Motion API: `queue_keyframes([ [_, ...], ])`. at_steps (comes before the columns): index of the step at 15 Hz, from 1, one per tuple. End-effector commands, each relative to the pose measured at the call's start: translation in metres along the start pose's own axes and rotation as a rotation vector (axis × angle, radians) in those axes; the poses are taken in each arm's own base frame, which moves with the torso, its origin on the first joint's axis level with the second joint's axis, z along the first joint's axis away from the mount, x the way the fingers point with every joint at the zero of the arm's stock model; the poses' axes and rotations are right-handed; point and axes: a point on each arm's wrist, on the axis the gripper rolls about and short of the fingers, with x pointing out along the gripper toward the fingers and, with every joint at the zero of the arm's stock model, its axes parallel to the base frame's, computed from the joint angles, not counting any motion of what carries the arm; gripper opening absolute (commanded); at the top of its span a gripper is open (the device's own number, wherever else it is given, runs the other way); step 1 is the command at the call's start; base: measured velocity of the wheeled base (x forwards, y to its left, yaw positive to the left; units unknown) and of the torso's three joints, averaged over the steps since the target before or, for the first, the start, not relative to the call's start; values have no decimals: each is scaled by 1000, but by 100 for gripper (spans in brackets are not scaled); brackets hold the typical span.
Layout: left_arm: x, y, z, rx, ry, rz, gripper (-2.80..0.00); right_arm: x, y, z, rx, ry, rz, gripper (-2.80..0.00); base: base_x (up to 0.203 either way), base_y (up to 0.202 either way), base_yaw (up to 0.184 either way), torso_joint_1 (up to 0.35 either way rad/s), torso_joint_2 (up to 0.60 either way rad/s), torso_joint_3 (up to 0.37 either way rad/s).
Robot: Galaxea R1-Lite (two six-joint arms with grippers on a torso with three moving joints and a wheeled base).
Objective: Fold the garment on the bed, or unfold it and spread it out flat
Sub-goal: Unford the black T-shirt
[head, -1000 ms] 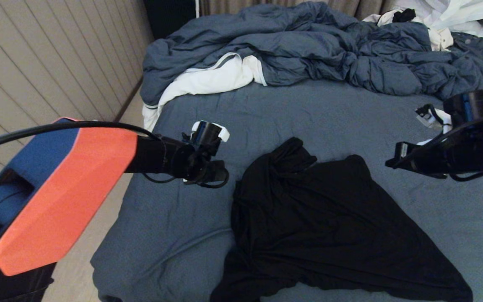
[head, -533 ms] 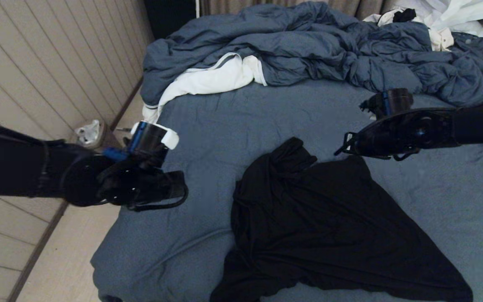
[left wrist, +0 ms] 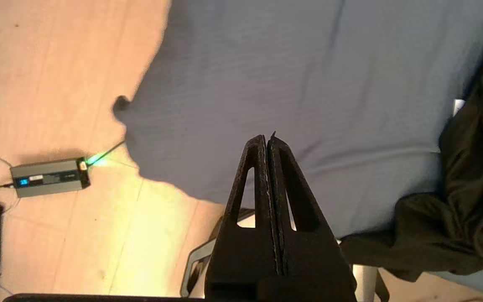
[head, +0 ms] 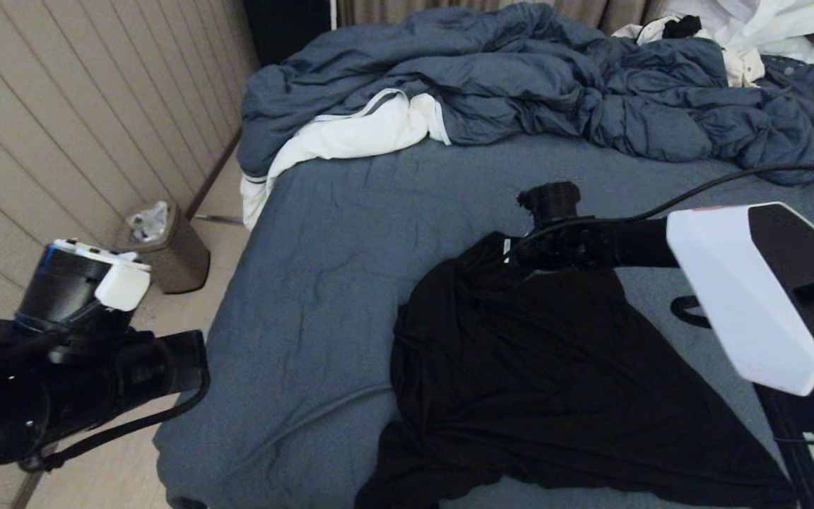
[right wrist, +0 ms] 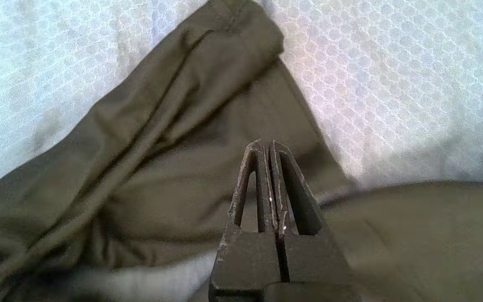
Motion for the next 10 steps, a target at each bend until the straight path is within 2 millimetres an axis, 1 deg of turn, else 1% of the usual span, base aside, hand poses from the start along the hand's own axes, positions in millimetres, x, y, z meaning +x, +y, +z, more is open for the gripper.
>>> queue_keyframes([
  [1, -26, 16, -3, -30, -56, -25, -280, 21, 9, -21, -17, 5, -20, -280, 0, 0, 0, 0, 0, 0],
  [3, -31, 22, -9, -30, -58, -24, -280, 28, 10, -24, -12, -25, -18, -280, 0, 0, 0, 0, 0, 0],
  [5, -30, 22, -12, -25, -46, -20, -280, 27, 7, -23, -7, -29, -22, -280, 0, 0, 0, 0, 0, 0],
  [9, -29, 20, -12, -22, -45, -25, -280, 28, 3, -21, 0, -34, -42, -280, 0, 0, 0, 0, 0, 0],
  [10, -29, 20, -12, -22, -45, -24, -280, 27, 3, -20, 0, -39, -46, 0, 0, 0, 0, 0, 0, 0],
])
